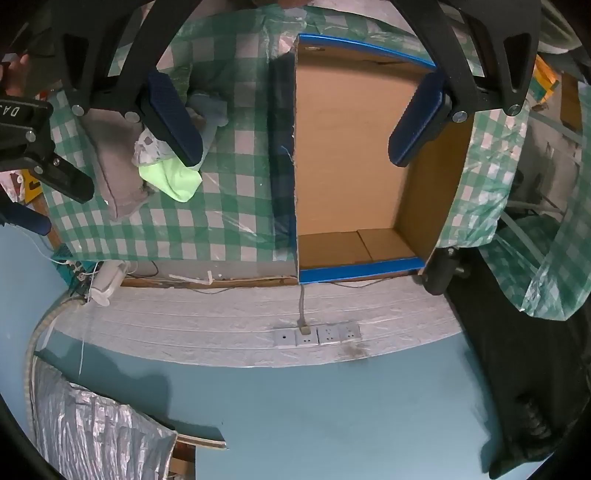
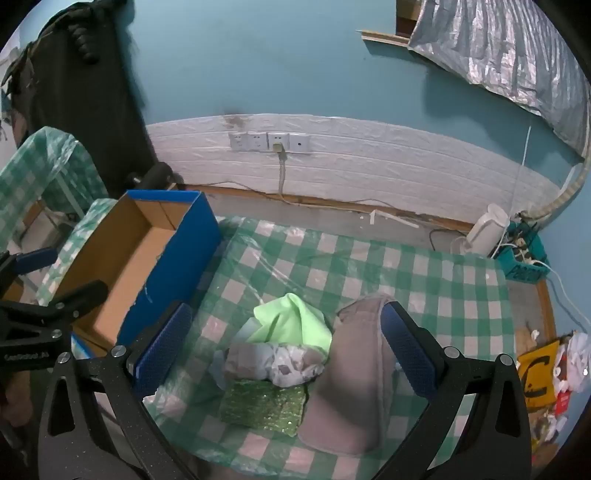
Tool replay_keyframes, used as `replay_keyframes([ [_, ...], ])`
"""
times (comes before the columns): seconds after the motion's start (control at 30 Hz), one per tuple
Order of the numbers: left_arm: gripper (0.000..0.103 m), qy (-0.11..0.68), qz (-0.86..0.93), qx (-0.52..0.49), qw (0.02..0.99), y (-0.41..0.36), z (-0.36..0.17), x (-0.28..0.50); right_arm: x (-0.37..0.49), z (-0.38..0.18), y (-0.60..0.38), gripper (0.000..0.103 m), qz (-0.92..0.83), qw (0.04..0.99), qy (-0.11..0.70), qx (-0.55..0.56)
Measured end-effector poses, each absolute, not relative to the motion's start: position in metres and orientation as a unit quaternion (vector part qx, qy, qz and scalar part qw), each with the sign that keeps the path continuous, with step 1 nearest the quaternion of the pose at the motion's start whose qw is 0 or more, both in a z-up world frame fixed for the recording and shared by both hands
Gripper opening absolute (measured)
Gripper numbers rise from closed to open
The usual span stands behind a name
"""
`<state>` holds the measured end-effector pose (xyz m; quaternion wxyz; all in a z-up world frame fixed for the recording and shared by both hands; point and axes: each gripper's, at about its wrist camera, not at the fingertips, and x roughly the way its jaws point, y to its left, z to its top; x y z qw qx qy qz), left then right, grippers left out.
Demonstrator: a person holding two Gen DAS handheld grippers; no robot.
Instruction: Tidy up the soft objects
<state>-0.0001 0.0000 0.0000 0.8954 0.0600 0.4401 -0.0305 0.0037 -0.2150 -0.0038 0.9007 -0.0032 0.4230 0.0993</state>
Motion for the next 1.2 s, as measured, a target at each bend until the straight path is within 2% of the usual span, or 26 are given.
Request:
replay_keyframes([
  [1.2, 0.101, 0.43, -0.048, 0.07, 0.899, -0.015, -0.004, -0.004, 0.002, -0.008, -0.218, 0.101, 0.098, 0.9, 0.424, -0.013],
])
